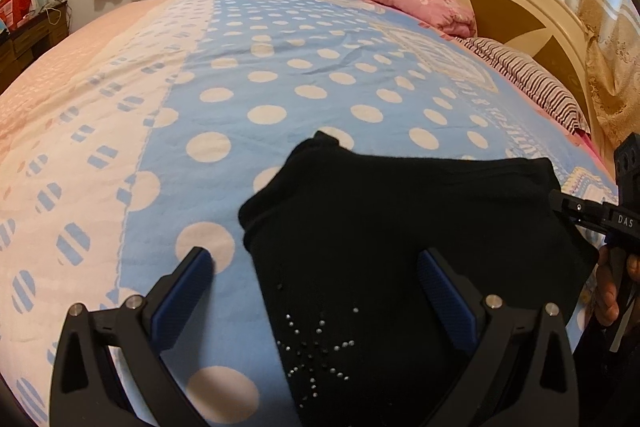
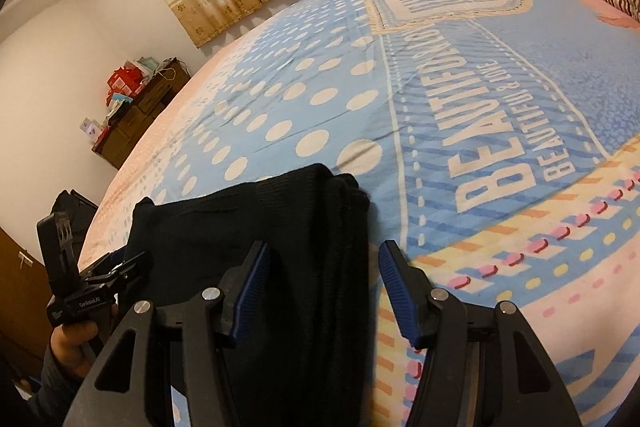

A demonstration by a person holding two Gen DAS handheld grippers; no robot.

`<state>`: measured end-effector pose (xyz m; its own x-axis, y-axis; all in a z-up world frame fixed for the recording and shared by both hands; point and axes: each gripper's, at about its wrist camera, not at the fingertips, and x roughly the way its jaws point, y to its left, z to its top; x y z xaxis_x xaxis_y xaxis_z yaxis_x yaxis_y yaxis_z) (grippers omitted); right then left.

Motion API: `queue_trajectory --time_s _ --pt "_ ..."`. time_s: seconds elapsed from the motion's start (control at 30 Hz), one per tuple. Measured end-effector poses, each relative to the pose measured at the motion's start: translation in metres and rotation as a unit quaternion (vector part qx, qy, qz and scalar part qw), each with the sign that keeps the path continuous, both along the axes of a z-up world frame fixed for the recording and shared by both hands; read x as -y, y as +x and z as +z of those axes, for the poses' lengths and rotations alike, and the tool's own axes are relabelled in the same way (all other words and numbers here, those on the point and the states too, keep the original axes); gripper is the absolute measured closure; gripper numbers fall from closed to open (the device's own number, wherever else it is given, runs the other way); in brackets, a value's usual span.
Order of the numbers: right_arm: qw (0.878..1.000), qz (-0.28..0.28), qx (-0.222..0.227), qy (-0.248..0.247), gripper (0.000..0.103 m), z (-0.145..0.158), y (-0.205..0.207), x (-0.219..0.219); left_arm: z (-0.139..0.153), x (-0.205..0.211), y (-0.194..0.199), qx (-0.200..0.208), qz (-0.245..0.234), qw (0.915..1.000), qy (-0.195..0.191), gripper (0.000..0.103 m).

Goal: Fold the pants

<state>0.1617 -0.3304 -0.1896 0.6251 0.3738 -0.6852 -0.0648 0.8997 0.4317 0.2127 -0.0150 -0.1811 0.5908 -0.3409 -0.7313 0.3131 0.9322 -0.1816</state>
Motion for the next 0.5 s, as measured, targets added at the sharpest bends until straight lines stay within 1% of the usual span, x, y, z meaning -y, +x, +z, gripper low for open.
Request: queue_trajectory --time_s 0.13,0.3,0.4,0.47,0.5 --pt "1.0 0.009 -0.002 0.005 0.052 -0.001 -0.006 0.001 -0.001 -0.001 0.0 0.002 -0.003 1.0 -0.001 0.0" --pt "1.0 0.01 0.004 -0.012 0.052 -0.001 -0.013 -0.002 0.0 -0.001 0.0 0.004 -0.007 1.0 -0.002 0.0" --pt "0.999 0.016 0.006 -0.035 0.052 0.001 -0.017 -0.008 0.001 -0.001 0.0 0.001 -0.007 1.0 0.0 0.0" --pt "0.999 0.019 0.001 -0.029 0.053 0.0 -0.019 -0.008 0.001 -0.002 0.0 -0.002 -0.006 1.0 -0.001 0.0" --pt "1.0 0.02 -0.001 -0.021 0.055 -0.001 -0.021 -0.006 0.001 -0.002 0.0 -0.001 -0.007 1.0 -0.001 0.0"
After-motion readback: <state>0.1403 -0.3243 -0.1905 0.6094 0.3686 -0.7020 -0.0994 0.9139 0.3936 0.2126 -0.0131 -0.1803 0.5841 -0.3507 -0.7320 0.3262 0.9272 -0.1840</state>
